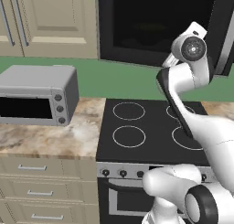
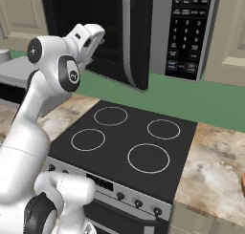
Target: Place the bowl containing the corn and garlic in the microwave. Close the microwave door and press the start button to microwave the meal.
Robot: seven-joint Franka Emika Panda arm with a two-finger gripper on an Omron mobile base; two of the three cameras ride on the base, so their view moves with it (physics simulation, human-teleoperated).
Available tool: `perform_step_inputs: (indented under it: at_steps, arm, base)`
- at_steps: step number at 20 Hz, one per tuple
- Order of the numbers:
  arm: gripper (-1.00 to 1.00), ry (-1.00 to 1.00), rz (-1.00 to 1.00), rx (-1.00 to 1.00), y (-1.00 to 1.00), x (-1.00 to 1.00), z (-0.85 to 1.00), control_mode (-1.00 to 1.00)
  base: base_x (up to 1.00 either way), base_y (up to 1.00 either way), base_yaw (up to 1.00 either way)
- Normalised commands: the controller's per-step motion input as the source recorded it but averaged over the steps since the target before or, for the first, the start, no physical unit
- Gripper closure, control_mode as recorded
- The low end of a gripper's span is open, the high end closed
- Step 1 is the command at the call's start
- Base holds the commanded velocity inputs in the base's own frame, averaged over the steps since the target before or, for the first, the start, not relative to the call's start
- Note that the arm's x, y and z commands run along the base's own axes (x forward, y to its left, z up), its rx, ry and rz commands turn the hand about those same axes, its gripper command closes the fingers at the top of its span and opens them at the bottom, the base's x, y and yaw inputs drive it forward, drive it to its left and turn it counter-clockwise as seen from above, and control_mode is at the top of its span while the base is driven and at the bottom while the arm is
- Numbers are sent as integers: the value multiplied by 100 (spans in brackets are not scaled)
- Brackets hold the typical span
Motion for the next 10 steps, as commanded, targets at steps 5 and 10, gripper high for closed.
perform_step_inputs:
  at_steps: [5,10]
  arm:
    - [-100,-11,9,0,0,90,0,-100]
    - [-100,-7,6,0,0,81,0,-100]
  base:
    - [0,0,0]
    - [0,0,0]
